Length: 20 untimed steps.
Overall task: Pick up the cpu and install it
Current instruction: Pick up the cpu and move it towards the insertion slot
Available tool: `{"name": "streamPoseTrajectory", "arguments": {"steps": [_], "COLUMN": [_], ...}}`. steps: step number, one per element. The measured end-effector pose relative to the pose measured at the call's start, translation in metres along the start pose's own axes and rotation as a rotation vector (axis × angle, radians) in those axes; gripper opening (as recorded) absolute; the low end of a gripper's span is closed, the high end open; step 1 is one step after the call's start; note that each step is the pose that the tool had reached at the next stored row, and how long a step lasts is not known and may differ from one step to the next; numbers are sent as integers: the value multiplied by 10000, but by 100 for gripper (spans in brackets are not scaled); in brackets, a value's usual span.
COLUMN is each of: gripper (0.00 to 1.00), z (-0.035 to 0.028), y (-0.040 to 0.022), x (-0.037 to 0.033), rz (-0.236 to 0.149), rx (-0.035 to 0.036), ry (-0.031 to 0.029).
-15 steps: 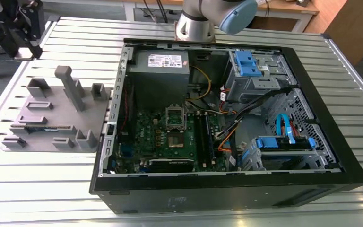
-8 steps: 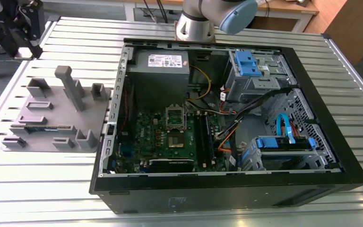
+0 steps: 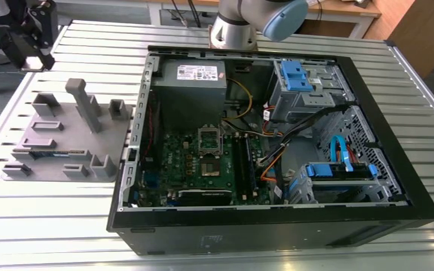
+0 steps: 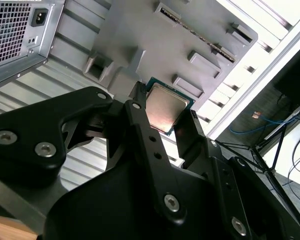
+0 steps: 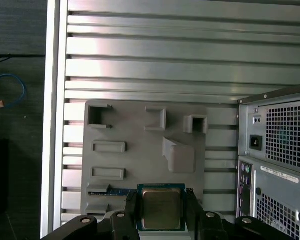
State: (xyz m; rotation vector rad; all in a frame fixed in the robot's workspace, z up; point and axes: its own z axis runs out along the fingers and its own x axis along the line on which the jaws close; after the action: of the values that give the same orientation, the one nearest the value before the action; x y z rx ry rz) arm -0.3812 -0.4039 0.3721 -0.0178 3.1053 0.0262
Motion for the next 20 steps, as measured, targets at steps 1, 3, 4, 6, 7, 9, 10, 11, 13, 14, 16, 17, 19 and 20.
{"name": "streamPoseTrajectory", "arguments": {"steps": [1, 3, 4, 6, 7, 9, 10, 11, 13, 14, 16, 17, 19, 20], "gripper": [47, 47, 47, 47, 47, 47, 47, 47, 47, 47, 47, 47, 47, 47], "z": [1, 1, 2, 2, 3, 4, 5, 5, 6, 7, 8, 8, 9, 9], "y": [0, 0, 0, -1, -1, -1, -1, -1, -2, -2, -2, -3, -3, -3], "x": [-11, -36, -49, -75, -88, -115, -128, -141, -168, -182, -209, -224, -249, -262], "rz": [0, 1, 1, 0, 0, 0, 0, 0, 1, 0, 0, 0, 0, 0], "rx": [0, 0, 0, 0, 0, 0, 0, 0, 0, 0, 0, 0, 0, 0], "ry": [-1, 0, 0, 0, 0, 0, 0, 0, 0, -1, 0, 0, 0, 0]}}
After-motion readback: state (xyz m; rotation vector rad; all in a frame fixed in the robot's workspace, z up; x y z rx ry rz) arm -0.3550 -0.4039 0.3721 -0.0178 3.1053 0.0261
